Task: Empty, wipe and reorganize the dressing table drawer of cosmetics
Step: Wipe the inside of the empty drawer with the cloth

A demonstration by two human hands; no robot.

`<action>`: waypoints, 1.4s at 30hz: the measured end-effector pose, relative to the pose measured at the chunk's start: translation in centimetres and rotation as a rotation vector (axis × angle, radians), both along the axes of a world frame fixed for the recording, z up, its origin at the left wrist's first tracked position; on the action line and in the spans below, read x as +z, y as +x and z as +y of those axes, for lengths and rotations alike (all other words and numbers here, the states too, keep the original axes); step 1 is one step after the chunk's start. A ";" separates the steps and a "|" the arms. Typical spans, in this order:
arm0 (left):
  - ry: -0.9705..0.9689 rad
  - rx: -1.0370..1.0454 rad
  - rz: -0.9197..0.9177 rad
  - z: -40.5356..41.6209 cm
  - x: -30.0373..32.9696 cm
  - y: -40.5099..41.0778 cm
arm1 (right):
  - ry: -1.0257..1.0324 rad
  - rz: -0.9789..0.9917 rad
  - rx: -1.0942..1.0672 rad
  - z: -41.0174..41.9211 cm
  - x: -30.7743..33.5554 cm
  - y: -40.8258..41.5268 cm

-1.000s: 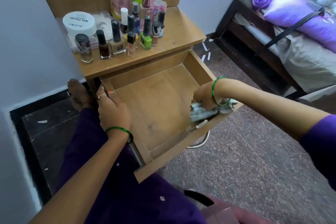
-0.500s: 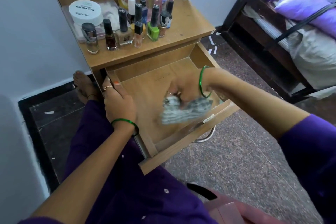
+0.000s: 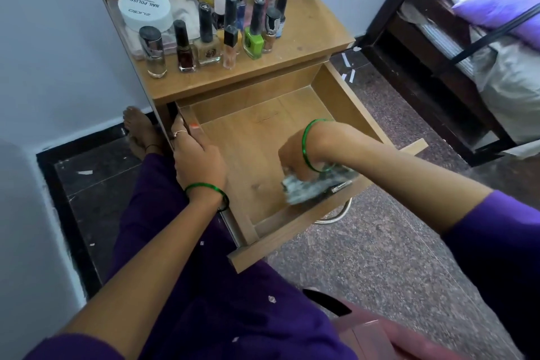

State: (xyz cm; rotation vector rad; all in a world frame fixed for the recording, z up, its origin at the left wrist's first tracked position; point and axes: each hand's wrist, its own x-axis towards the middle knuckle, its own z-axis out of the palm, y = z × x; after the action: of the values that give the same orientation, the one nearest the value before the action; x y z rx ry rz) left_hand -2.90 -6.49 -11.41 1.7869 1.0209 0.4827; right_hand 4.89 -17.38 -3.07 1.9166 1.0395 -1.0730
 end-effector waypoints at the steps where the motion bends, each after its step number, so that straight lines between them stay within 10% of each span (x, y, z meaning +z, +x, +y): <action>1: -0.006 0.002 0.006 0.0 0.0 0.0 | -0.022 0.028 -0.004 0.1 -0.3 -0.5; 8: -0.004 0.018 0.017 0.0 0.0 0.1 | 0.396 0.373 -0.413 0.8 -0.6 -1.5; 12: -0.006 0.016 0.030 0.0 -0.1 0.1 | 0.888 0.141 -1.012 -1.2 -1.3 1.8; 20: 0.008 0.006 0.013 0.0 -0.2 -0.1 | 0.698 -0.703 -0.780 -5.2 -4.4 7.4; 26: 0.002 0.017 0.018 0.1 -0.5 0.2 | 0.628 -0.619 -0.614 -0.4 -6.2 3.9; 33: -0.007 0.020 0.033 0.2 -0.6 0.2 | 0.586 0.000 -0.330 2.1 -3.7 -0.7; 42: -0.014 0.011 0.012 0.1 -0.6 0.1 | 0.684 -0.679 -0.852 -2.4 -3.0 8.2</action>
State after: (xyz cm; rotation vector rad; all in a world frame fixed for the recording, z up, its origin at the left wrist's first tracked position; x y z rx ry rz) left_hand -2.79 -6.35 -12.02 1.7744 1.0402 0.4710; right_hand 13.14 -19.78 -6.09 3.1092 0.1532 -0.3373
